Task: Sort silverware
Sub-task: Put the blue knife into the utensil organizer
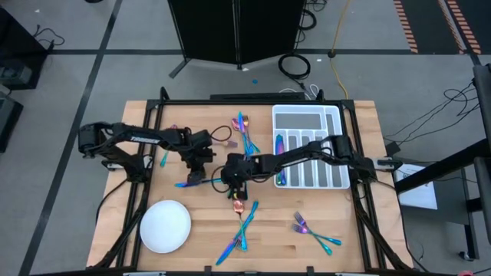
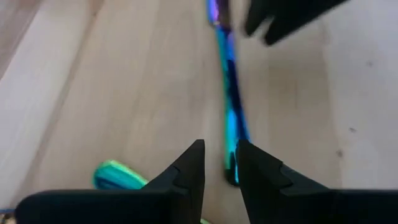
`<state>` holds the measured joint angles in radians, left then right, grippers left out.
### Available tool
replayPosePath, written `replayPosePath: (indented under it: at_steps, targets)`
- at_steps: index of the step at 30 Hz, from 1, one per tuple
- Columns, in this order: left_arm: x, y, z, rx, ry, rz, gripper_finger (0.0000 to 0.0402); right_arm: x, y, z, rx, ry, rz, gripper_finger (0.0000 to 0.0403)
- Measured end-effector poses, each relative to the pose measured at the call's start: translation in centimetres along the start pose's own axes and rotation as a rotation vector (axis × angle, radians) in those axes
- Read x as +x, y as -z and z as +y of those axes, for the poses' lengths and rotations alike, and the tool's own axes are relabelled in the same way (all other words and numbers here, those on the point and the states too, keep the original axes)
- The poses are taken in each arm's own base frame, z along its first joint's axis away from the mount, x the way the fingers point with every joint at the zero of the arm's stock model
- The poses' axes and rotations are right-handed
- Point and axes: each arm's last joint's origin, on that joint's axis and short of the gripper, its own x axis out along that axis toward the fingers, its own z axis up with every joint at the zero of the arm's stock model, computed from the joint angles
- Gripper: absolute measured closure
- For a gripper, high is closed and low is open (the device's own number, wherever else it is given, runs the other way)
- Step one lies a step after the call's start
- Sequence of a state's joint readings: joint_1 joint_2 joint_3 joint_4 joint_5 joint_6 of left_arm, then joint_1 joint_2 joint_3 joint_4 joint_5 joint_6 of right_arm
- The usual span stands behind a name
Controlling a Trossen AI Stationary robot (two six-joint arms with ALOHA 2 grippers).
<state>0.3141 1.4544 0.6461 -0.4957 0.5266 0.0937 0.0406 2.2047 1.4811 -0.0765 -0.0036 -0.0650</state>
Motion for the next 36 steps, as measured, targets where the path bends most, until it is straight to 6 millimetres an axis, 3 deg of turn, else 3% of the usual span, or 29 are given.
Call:
replayPosePath:
  at_steps: [7, 13, 21, 31, 36]
  targets:
    - [-1.8, -0.7, -1.4, 0.059, -0.083, -0.129, 0.0322, 0.5, 1.8, -0.3, 0.009, 0.006, 0.016, 0.0326]
    - [-1.6, -1.1, -3.4, 0.147, -0.205, -0.173, 0.0322, 0.6, 3.6, -0.4, 0.096, 0.014, 0.019, 0.0325]
    - [-0.9, -2.0, -5.1, 0.246, -0.224, -0.253, 0.0322, 0.7, 3.8, -0.3, 0.075, 0.022, 0.02, 0.0325]
    - [-0.7, -2.3, -5.6, 0.292, -0.377, -0.295, 0.0322, 0.4, 3.5, 1.3, -0.028, 0.098, 0.03, 0.0325]
    - [-1.1, -3.3, -5.8, 0.304, -0.424, -0.414, 0.0322, -0.5, 3.0, 1.3, -0.029, 0.091, 0.027, 0.0325]
